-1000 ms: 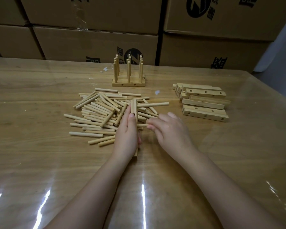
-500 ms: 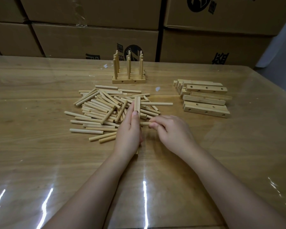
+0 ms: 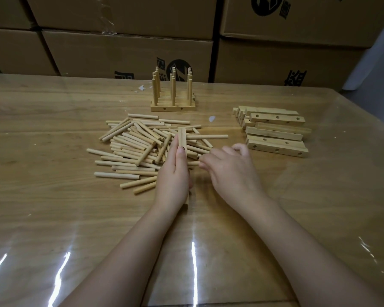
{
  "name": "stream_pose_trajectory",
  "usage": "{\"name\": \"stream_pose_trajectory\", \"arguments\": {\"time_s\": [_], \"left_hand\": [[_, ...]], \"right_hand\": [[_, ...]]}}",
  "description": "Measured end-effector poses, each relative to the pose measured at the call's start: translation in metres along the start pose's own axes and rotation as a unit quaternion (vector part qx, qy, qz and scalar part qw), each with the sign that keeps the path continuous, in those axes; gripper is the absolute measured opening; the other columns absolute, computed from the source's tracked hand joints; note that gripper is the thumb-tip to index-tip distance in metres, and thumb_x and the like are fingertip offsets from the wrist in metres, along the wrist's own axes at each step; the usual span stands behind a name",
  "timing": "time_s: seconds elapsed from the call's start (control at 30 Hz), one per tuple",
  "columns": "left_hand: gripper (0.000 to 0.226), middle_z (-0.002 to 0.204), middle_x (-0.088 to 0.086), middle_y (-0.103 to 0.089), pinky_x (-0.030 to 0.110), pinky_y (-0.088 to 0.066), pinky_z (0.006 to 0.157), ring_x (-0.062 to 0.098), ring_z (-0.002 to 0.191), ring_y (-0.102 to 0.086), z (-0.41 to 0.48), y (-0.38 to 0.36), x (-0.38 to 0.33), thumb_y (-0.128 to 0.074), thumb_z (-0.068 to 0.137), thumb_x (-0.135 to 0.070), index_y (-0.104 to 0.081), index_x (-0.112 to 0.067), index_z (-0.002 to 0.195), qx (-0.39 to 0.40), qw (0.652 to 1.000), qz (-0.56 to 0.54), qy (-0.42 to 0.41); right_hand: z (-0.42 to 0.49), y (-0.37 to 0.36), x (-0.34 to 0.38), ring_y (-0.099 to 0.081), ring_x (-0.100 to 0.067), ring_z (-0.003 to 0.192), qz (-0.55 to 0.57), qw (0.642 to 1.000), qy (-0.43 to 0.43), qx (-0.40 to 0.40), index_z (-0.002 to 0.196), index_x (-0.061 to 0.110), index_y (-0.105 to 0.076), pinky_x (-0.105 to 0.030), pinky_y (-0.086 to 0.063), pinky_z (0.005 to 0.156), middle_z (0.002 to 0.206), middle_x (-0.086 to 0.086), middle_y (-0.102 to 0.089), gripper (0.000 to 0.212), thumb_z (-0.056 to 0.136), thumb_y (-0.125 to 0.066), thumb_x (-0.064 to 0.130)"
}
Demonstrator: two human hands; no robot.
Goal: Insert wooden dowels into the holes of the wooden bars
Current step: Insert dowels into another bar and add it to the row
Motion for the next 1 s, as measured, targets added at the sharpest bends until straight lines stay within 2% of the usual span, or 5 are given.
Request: {"name": "stream_pose_trajectory", "arguments": {"time_s": [0.07,0.23,0.33,0.5,1.0], "left_hand": [[0.044,0.073,-0.001,-0.065,0.036,-0.052,0.058,0.017,0.059,-0.06,0.0,0.001,0.001,-0.028,0.103,-0.035,-0.031,-0.034,0.146,-0.004,1.0,-0.018,0.004],[0.044,0.096,-0.004,-0.071,0.033,-0.053,0.061,0.016,0.061,-0.063,0.0,-0.001,-0.002,-0.029,0.103,-0.034,-0.034,-0.03,0.146,0.012,1.0,-0.021,0.001],[0.043,0.124,0.016,-0.061,0.047,-0.052,0.084,0.035,0.096,-0.064,0.0,-0.001,-0.002,-0.028,0.102,-0.035,-0.033,-0.033,0.145,0.02,1.0,0.003,0.01],[0.044,0.091,-0.001,-0.065,0.041,-0.052,0.063,0.012,0.054,-0.056,-0.003,-0.002,-0.003,-0.028,0.102,-0.037,-0.032,-0.035,0.146,0.028,0.999,0.031,-0.01],[0.048,0.067,-0.008,-0.061,0.039,-0.051,0.064,0.012,0.06,-0.057,-0.005,-0.004,-0.002,-0.026,0.098,-0.044,-0.025,-0.04,0.146,0.033,0.993,0.109,-0.04]], "right_hand": [[0.0,-0.001,0.008,-0.058,-0.022,0.077,-0.036,0.999,0.022,-0.031,0.084,0.015,-0.068,-0.035,-0.037,0.079,0.08,-0.001,-0.064,0.011,0.088,-0.059,0.018],[0.002,-0.008,0.021,-0.06,-0.023,0.074,-0.036,0.998,0.041,-0.035,0.08,0.011,-0.066,-0.032,-0.042,0.06,0.078,-0.004,-0.061,0.017,0.088,-0.053,0.019],[0.002,-0.007,0.018,-0.062,-0.023,0.073,-0.008,0.998,0.039,-0.037,0.079,0.011,-0.066,-0.031,-0.044,0.058,0.076,-0.004,-0.062,0.015,0.087,-0.056,0.018],[0.001,-0.003,0.016,-0.062,-0.018,0.066,0.007,0.999,0.035,-0.032,0.074,0.014,-0.066,-0.023,-0.038,0.052,0.07,0.001,-0.061,0.018,0.084,-0.053,0.021],[-0.002,-0.011,0.007,-0.059,-0.015,0.093,0.031,0.997,-0.024,0.063,0.095,0.024,-0.061,-0.026,-0.025,0.06,0.098,0.01,-0.064,0.02,0.094,-0.041,0.026]]}}
Point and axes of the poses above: each hand's wrist, its own z-axis towards the middle knuckle, its own y-axis out of the back of the hand, x = y × z, the point moved 4 cm from there along z, towards the middle knuckle
